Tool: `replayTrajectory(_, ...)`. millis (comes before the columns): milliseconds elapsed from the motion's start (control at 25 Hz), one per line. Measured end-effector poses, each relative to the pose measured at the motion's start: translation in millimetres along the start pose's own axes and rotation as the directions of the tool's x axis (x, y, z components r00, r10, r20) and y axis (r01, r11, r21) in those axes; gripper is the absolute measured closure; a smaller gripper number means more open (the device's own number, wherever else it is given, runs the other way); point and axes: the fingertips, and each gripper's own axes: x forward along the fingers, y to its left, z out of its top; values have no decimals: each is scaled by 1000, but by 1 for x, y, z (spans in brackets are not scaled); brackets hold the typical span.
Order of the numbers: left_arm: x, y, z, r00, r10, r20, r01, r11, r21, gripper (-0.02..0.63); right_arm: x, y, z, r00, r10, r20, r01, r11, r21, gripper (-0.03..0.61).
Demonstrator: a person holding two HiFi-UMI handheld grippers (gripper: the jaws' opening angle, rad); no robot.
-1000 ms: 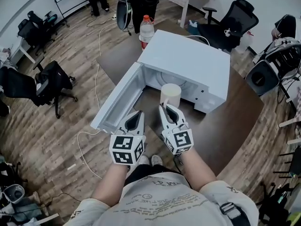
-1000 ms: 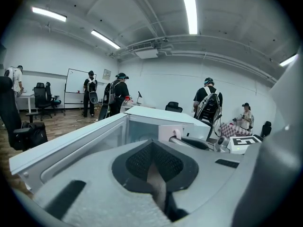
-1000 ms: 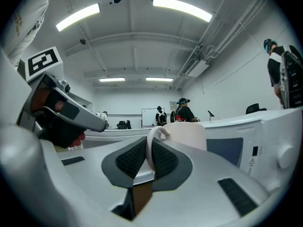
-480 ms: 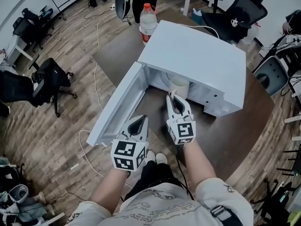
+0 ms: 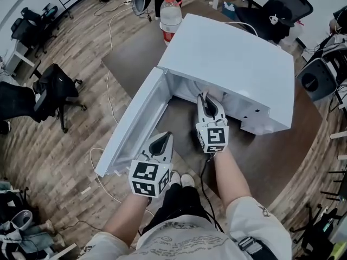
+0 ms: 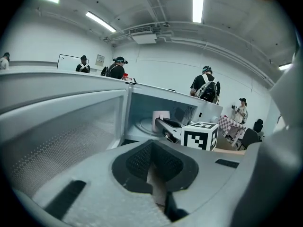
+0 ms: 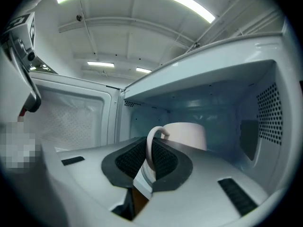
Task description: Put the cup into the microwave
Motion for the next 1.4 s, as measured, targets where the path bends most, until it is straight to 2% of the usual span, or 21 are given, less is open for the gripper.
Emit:
replayTrajectory(320, 8, 9, -3, 1000, -1, -3, 1, 1000, -22, 604, 23, -20, -9, 997, -72, -6, 72, 997, -8, 543)
replayTrajectory(480, 10, 6, -6, 1000, -16, -15, 15, 999, -29, 604, 27, -25, -16, 993, -107, -49, 107, 994, -5, 543)
replayTrajectory(680, 13, 1, -6, 999, -31, -27, 30, 999, -38, 604, 27, -21, -23, 988, -97, -121, 93, 995, -37, 541)
replayTrajectory(920, 17, -7, -1, 998, -46, -39, 45, 998, -38, 604, 20, -26, -37, 971, -125, -205, 124, 992, -17, 538)
replayTrajectory(1040, 19, -10, 2, 998, -47, -42, 45, 998, -41, 604, 12, -26, -36, 972, -128, -199, 130, 992, -3, 483)
replayTrajectory(1240, 18, -12, 13, 999, -39, -33, 38, 998, -41, 604, -5, -24, -37, 969, -132, -210, 143, 989, 38, 474)
replayTrajectory(1400, 12, -16, 22, 999, -29, -21, 28, 999, -46, 604, -26, -19, -20, 974, -132, -186, 147, 987, 71, 479)
